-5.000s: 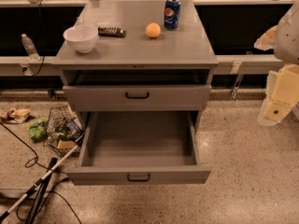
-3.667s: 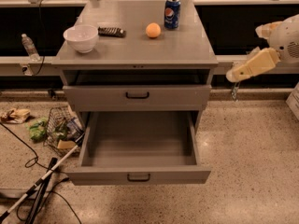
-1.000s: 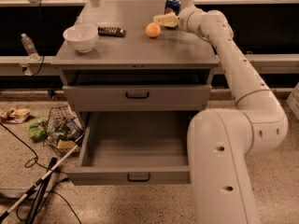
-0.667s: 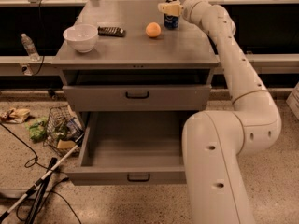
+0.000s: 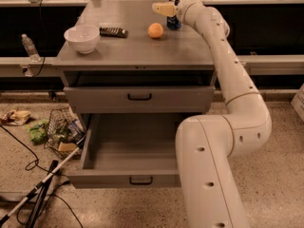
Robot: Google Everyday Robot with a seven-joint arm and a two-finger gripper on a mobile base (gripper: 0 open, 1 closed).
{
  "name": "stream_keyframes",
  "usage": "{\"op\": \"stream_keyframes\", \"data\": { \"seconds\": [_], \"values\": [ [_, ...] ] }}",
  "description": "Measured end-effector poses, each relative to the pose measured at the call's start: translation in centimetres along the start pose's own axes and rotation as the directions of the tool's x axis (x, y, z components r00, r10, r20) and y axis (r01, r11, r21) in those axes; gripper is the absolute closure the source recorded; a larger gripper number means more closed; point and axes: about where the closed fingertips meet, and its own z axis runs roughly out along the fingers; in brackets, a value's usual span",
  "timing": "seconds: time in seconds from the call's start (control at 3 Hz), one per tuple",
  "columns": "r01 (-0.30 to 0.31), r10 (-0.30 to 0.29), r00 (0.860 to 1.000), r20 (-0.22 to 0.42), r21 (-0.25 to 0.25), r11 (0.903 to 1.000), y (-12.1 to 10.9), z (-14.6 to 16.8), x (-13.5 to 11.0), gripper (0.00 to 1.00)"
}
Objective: Pick pepsi can
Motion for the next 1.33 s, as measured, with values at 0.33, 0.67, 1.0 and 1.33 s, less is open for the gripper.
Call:
{"op": "stream_keyframes", "data": {
  "seconds": [0.33, 0.67, 1.0, 1.33],
  "values": [
    [-0.025, 0.025, 1.0, -0.005, 0.0, 0.9997, 0.6, 0.8, 0.8, 0.15],
    [-0.041, 0.041, 0.999, -0.004, -0.006, 0.9991, 1.0, 1.1, 1.3, 0.38],
    [-0.048, 0.048, 0.999, -0.002, -0.013, 0.9988, 1.4, 1.3, 1.5, 0.61],
    [-0.044, 0.05, 0.998, 0.046, -0.122, 0.9915, 4.3, 0.5, -2.3, 0.92]
  ]
}}
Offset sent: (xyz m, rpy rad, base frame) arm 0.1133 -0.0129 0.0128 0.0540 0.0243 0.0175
